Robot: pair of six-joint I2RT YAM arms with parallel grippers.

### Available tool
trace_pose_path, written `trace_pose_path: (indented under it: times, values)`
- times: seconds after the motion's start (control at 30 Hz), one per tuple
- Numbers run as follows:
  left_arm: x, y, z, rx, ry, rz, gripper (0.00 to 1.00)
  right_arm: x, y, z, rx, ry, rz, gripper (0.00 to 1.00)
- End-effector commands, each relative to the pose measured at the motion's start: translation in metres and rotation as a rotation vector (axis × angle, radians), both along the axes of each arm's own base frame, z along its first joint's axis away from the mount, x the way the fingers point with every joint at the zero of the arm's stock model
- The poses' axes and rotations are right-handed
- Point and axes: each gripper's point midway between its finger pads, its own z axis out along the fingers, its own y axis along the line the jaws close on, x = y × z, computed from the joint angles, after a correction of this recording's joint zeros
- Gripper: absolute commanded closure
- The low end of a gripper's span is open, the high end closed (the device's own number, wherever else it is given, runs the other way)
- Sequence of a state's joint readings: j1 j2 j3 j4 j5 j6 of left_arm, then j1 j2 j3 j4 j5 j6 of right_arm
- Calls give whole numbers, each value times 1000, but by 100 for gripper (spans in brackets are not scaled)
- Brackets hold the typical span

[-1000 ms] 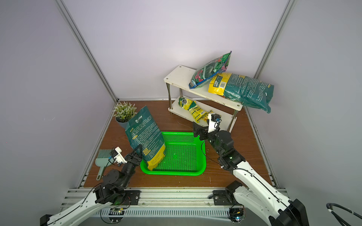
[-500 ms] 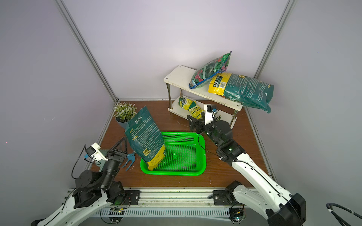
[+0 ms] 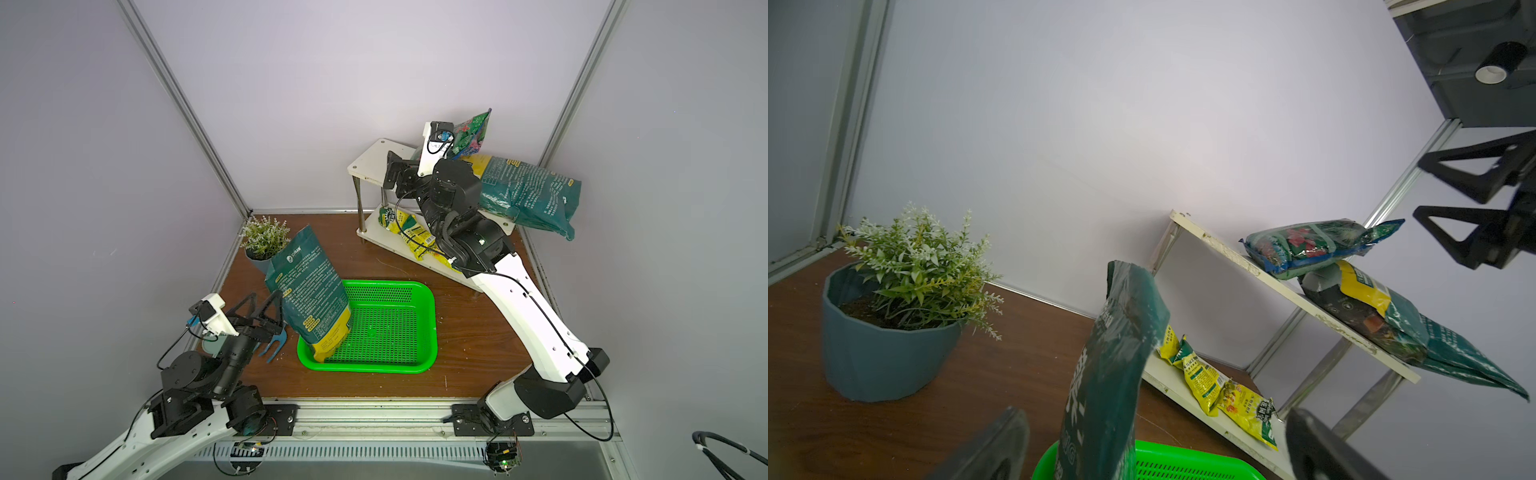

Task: Take down the fertilizer bag from the shelf
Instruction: Pick up the fertilizer bag from the shelf.

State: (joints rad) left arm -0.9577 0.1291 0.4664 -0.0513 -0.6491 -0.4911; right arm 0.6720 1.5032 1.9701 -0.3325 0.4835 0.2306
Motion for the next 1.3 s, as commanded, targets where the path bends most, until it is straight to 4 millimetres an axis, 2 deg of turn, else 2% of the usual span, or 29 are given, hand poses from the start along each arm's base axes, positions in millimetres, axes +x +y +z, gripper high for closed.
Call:
trace_pose_path:
  times: [0.0,0.13,0.23,0.37,0.47,0.57,0.67,0.8,0.87,0.97,1.03,1.07,1.13,1.17,1.27]
  values:
    - [-5,-14,7,27,-3,-83,0,9,-37,-21,-72,81,-153,1]
    - [0,-43,7,79,49,-170,0,16,-61,-32,-41,95,-166,1]
    - [1,-51,19,50,34,-197,0,26,-77,-37,-18,107,-181,1]
    - [7,-71,29,75,79,-252,0,46,-89,-38,-14,122,-184,1]
    - [12,-68,53,97,101,-234,0,59,-93,-31,-34,118,-193,1]
    - [12,-51,78,90,91,-172,0,69,-85,-28,-46,116,-162,1]
    - [10,-41,86,69,82,-143,0,80,-76,-32,-48,122,-134,1]
    - [13,-41,90,132,117,-126,0,98,-67,-37,-56,148,-121,2]
    - [13,-38,100,167,125,-109,0,103,-64,-33,-64,147,-119,11]
    - [11,-12,121,217,122,-11,0,105,-59,-26,-85,131,-94,59]
    - [4,-1,130,222,108,5,0,103,-54,-20,-101,112,-70,83]
    - [1,-1,132,222,101,-7,0,102,-50,-20,-110,107,-54,90]
    - [0,-6,129,231,97,-30,0,98,-37,-17,-122,93,-2,100]
    - [2,-12,126,244,102,-44,0,95,-27,-16,-129,85,36,100]
    - [13,-37,116,296,119,-89,0,73,20,-5,-185,20,182,100]
